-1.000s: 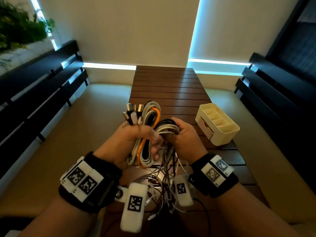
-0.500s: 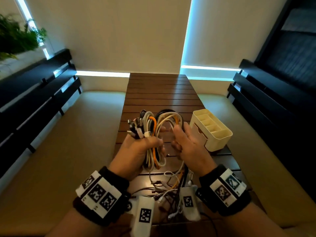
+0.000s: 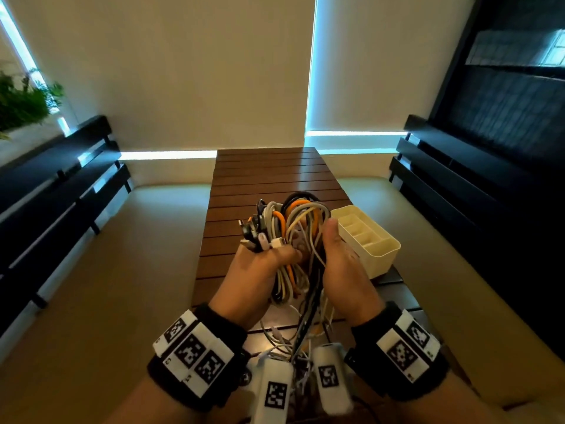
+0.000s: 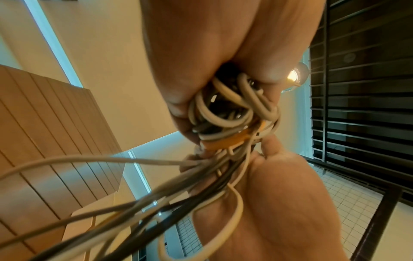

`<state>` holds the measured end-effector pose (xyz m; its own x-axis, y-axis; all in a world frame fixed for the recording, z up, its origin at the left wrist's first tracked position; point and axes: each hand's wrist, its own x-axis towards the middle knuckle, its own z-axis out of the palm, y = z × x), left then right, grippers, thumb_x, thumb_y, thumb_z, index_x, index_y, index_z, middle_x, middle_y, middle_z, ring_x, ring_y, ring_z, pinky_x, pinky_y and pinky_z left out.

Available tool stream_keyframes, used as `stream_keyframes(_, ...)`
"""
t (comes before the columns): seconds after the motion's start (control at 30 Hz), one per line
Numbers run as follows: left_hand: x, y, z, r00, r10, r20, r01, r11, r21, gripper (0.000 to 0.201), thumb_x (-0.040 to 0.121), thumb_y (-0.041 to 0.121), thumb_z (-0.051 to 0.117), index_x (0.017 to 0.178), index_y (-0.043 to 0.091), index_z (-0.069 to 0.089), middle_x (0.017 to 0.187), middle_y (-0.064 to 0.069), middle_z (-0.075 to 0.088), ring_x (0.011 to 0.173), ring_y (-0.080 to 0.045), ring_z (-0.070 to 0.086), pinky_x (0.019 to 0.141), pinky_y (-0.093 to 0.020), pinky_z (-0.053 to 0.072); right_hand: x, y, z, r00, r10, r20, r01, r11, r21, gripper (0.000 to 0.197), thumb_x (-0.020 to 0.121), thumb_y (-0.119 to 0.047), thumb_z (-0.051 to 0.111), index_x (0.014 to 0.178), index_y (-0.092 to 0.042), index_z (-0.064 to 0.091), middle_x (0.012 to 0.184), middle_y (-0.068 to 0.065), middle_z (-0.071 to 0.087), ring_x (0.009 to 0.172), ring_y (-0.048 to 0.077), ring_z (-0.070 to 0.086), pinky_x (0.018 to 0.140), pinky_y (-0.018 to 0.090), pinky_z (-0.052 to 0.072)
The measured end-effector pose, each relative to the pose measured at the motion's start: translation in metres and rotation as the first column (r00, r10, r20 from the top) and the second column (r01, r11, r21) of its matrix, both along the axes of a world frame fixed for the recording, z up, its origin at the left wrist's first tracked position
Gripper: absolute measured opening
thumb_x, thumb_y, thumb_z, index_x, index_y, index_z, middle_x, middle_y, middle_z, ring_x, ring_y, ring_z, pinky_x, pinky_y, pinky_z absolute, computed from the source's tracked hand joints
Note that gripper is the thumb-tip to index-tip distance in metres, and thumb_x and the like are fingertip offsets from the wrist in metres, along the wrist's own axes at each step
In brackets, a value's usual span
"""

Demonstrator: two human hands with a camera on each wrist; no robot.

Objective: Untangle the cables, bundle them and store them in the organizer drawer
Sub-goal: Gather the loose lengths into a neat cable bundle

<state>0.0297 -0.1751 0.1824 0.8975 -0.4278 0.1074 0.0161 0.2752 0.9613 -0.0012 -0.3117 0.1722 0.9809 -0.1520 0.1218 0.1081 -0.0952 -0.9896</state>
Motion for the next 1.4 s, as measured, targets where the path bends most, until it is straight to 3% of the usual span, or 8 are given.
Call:
stream_keyframes(0.43,0.005,0.01,-0.002,0.993,0.061,-0.101,-0.06,0.998,0.013,0.024,0.088,-0.007,0.052,0.098,0.004,0.07,0.081,-0.019,0.065,0.065,-0.029,0.066,0.059,-0.039,0.056,0.001,0.012,0.003,0.995,0.066,-0.068,-0.073,0.992,-0.103,0.031,0.107,-0.035,0.03,0.111,-0.021,0.058,0.104,-0.004,0.062,0.074,-0.021,0.058,0.06,-0.001,0.041)
stream_keyframes(0.57,0.002,0.012,-0.009,0.994,0.028,-0.11,-0.029,0.999,-0.012,0.026,0.084,-0.003,0.056,0.108,-0.002,0.066,0.101,-0.034,0.063,0.08,-0.049,0.064,0.072,-0.055,0.056,0.008,0.017,-0.001,0.998,0.026,-0.052,-0.033,0.99,-0.138,0.024,0.102,-0.051,0.035,0.12,-0.052,0.052,0.148,0.0,0.043,0.129,0.003,0.049,0.092,0.01,0.042)
stream_keyframes(0.67,-0.002,0.008,-0.006,0.993,0.016,-0.113,-0.018,1.0,-0.019,0.028,0.081,-0.003,0.057,0.107,0.0,0.068,0.11,-0.035,0.064,0.1,-0.055,0.061,0.086,-0.067,0.049,0.006,0.017,-0.001,0.997,-0.012,-0.082,-0.008,0.973,-0.229,0.053,0.102,-0.051,0.031,0.152,-0.039,0.02,0.158,0.001,0.031,0.144,0.015,0.029,0.08,-0.011,0.023)
stream_keyframes(0.8,-0.002,0.005,-0.005,0.996,-0.044,-0.072,0.044,0.999,-0.007,0.035,0.088,-0.012,0.051,0.097,0.011,0.074,0.105,-0.017,0.073,0.102,-0.035,0.07,0.086,-0.049,0.056,-0.003,0.019,0.007,0.992,-0.019,-0.122,-0.017,0.958,-0.287,0.02,0.102,-0.053,0.023,0.102,-0.072,0.019,0.166,0.001,0.009,0.151,0.015,0.013,0.108,0.023,0.016)
stream_keyframes(0.93,-0.003,0.004,-0.005,0.999,-0.025,-0.027,0.025,0.999,-0.024,0.029,0.086,-0.012,0.055,0.094,0.008,0.074,0.1,-0.021,0.072,0.096,-0.043,0.069,0.08,-0.054,0.058,-0.004,0.02,0.006,0.996,-0.038,-0.077,0.012,0.952,-0.306,0.033,0.096,-0.059,0.021,0.113,-0.085,0.009,0.167,-0.001,-0.001,0.152,0.017,0.009,0.113,0.031,0.018)
stream_keyframes(1.07,-0.01,-0.003,-0.002,1.0,-0.003,0.001,0.003,0.997,-0.072,0.032,0.086,-0.011,0.053,0.091,0.011,0.075,0.084,-0.015,0.07,0.076,-0.031,0.069,0.06,-0.038,0.056,0.003,0.017,-0.01,0.986,-0.158,0.054,0.163,0.98,-0.118,0.103,0.075,-0.074,0.04,0.149,-0.044,-0.026,0.165,-0.003,0.009,0.144,0.009,0.035,0.098,0.02,0.033)
stream_keyframes(1.17,-0.012,-0.007,0.001,0.998,-0.01,-0.058,0.002,0.99,-0.138,0.025,0.085,-0.007,0.057,0.109,-0.007,0.063,0.093,-0.024,0.065,0.083,-0.034,0.067,0.066,-0.04,0.057,0.001,0.012,-0.022,0.984,-0.08,0.157,0.073,0.996,0.049,0.122,0.059,-0.091,0.046,0.15,-0.043,-0.02,0.143,-0.023,0.034,0.109,-0.024,0.051,0.088,0.006,0.042)
stream_keyframes(1.4,0.001,0.005,0.01,0.966,-0.097,-0.24,0.04,0.972,-0.233,0.019,0.074,0.014,0.068,0.089,0.005,0.063,0.077,-0.009,0.063,0.078,-0.022,0.064,0.075,-0.035,0.057,-0.004,0.008,-0.041,0.961,0.276,0.007,-0.275,0.959,-0.071,0.05,0.067,-0.053,0.083,0.1,-0.023,0.06,0.076,-0.006,0.069,0.067,0.01,0.064,0.062,0.025,0.053)
